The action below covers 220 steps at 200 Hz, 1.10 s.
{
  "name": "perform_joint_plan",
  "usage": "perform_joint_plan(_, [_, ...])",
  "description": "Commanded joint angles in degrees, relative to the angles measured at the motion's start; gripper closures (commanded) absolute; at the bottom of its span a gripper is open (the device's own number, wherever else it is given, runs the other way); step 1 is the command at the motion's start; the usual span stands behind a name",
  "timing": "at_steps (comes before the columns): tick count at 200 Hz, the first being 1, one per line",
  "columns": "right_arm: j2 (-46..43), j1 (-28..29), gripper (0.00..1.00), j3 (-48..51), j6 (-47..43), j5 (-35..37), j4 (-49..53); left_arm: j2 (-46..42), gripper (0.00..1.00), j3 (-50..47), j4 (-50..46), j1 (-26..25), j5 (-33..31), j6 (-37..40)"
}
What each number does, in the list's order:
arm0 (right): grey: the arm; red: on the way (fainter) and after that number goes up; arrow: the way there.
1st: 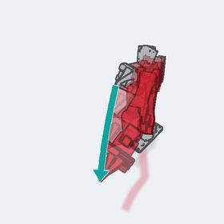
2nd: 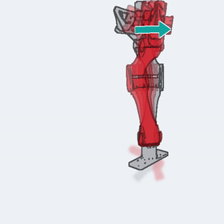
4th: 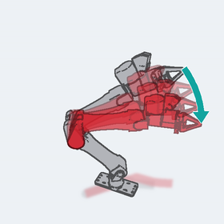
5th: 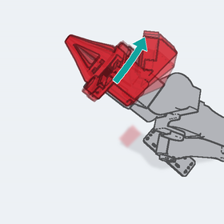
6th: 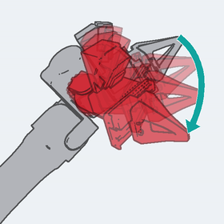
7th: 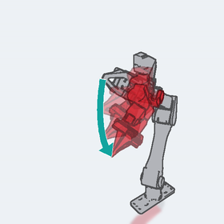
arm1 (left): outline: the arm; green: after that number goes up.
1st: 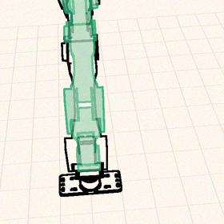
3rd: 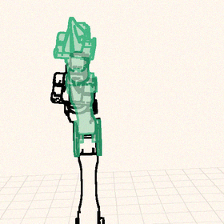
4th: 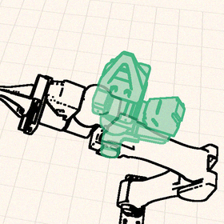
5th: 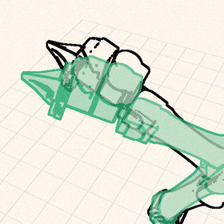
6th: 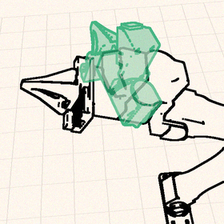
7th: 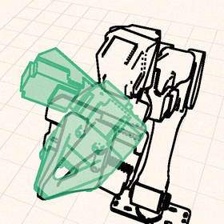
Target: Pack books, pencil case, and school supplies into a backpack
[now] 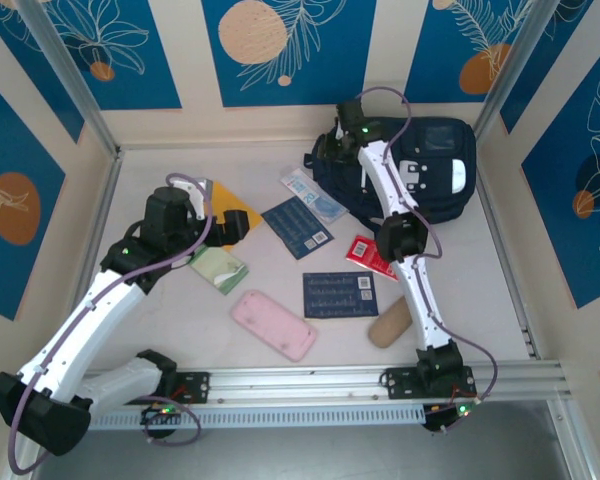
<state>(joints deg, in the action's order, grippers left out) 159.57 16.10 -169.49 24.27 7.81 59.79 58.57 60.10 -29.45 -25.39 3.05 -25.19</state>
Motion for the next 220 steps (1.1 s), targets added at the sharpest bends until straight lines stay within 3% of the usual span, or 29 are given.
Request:
perform_joint_plan(1, [2.66,-0.85,0.54,-2.77,0.88,-3.29,5.67,0.27,0.0,-0.16,0.78,0.34,1.67,-0.82])
perform_joint_plan(23, [4.22,-0.3,0.56,-2.69,-0.71,-3.91,4.56,0.96,0.0,-0.51,1.64,0.32,3.13,-1.35])
perform_joint_plan(49, [5.73,0.14,0.67,-2.69,-1.33,-1.22,4.52,1.45,0.0,-0.68,2.02,0.34,3.63,-1.62])
perform_joint_plan(93, [7.02,0.34,1.0,-3.77,-2.0,5.08,6.54,1.58,0.0,-0.89,2.1,0.34,3.5,-1.7])
perform_joint_plan(129, [3.78,-0.15,1.0,-6.9,-2.53,6.6,8.34,1.4,0.01,-0.96,2.19,0.34,3.2,-1.7])
perform_joint_plan(165, [-5.88,-0.28,1.0,-6.9,-4.37,11.46,10.79,1.12,0.01,-0.78,2.07,0.34,3.14,-1.48])
perform_joint_plan(220, [-22.03,1.52,1.0,7.08,-8.56,22.6,12.09,-0.11,0.01,-1.03,1.69,0.34,3.6,-1.35])
